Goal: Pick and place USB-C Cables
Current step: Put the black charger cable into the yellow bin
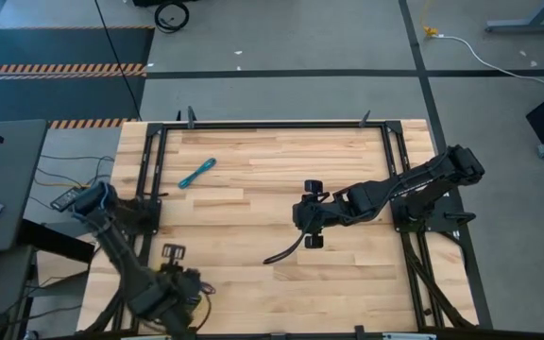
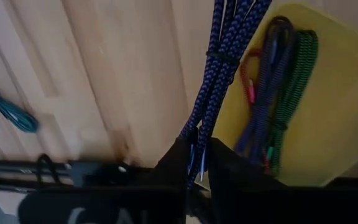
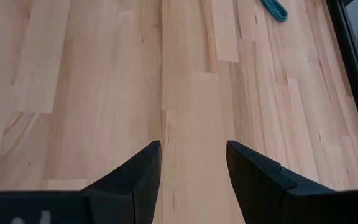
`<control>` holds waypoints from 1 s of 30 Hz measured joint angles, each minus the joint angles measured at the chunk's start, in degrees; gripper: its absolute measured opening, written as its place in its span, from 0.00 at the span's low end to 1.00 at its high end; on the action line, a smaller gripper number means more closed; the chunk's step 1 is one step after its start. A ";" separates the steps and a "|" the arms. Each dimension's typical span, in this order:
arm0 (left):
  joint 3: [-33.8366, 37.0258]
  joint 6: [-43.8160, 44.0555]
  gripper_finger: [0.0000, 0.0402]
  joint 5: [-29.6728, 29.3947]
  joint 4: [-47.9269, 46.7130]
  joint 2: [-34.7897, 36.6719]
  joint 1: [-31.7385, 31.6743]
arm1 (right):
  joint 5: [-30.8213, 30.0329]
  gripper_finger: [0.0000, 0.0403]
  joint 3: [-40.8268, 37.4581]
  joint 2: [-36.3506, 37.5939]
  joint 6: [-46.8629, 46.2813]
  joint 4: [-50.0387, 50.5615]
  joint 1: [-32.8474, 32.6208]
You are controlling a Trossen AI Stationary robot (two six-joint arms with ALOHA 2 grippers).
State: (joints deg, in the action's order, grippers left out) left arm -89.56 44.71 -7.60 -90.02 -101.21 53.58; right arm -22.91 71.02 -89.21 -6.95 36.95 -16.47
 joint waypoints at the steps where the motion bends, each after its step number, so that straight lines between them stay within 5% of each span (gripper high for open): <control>1: 0.02 1.88 0.10 -0.06 0.04 0.00 1.37 | -0.01 0.47 0.01 0.00 0.01 0.00 0.00; 11: 0.04 11.66 0.10 -0.02 3.75 -0.04 8.84 | -0.01 0.47 0.00 0.00 0.01 -0.04 0.00; 24: 0.11 5.81 0.10 5.02 -0.16 -7.18 11.32 | 0.01 0.47 0.00 0.00 0.01 -0.06 0.00; 30: 5.72 4.09 0.10 9.40 2.64 -7.45 10.31 | 0.03 0.47 0.00 0.00 0.01 -0.48 0.00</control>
State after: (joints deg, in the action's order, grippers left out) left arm -83.84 48.80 1.80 -87.38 -108.66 63.89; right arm -22.87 71.02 -89.21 -6.94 36.47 -16.47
